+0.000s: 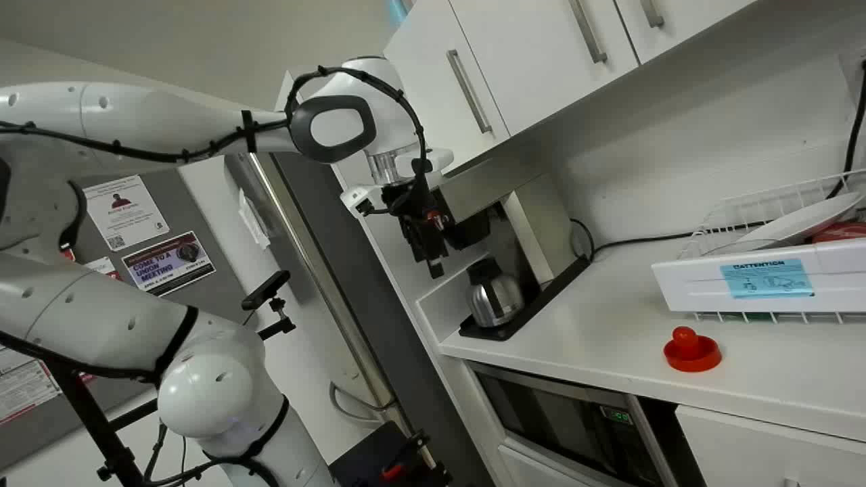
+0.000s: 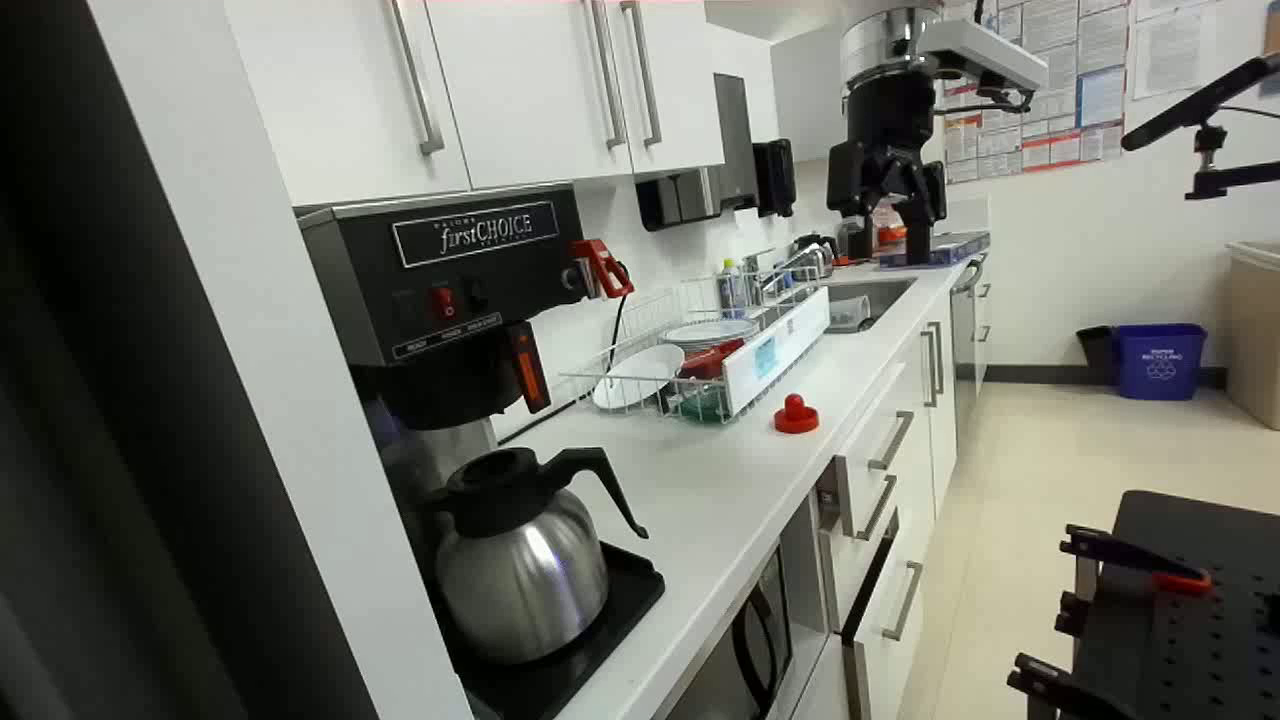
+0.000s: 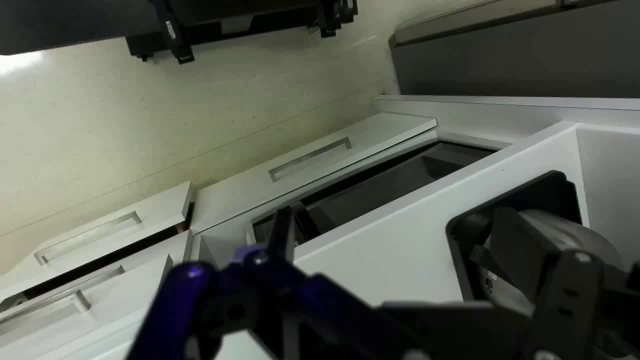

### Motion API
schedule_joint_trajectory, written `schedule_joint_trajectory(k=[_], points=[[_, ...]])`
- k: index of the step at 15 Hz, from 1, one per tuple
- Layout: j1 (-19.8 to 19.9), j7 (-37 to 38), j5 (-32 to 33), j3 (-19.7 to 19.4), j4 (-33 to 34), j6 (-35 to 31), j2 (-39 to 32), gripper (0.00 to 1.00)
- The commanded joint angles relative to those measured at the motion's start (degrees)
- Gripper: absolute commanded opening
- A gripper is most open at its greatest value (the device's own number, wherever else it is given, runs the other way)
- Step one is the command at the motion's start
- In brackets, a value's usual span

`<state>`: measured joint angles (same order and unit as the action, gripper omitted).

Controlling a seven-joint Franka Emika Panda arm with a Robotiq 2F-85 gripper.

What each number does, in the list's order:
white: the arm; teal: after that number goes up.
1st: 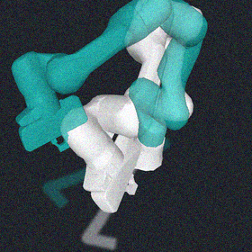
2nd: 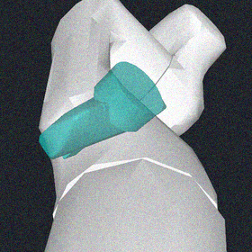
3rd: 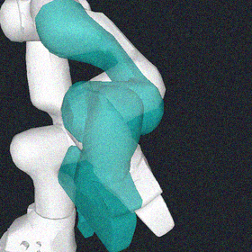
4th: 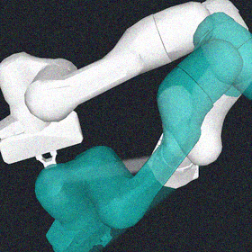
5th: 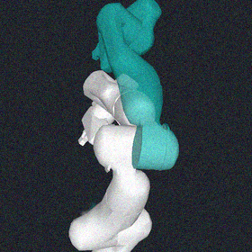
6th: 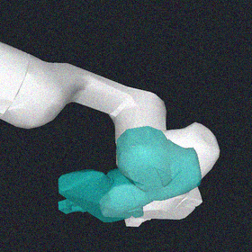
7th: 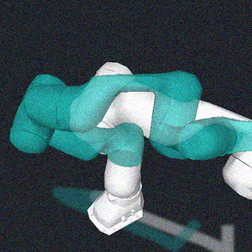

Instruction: Open the topmost drawer

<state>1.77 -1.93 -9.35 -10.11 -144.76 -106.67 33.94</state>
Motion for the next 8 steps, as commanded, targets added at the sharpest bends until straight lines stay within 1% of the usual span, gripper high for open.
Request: schedule_joint_trajectory(k=[1, 5, 7, 8], points=[[1.36, -0.62, -0.64, 1.13, 0.12, 0.23, -0.17, 1.0], [1.36, -0.62, -0.64, 1.12, 0.12, 0.23, -0.17, 1.0], [3.51, 1.17, 0.02, 0.58, 0.14, -3.76, -0.11, 1.0], [5.2, 1.72, 0.01, -0.59, 0.39, -5.7, -0.89, 1.0]])
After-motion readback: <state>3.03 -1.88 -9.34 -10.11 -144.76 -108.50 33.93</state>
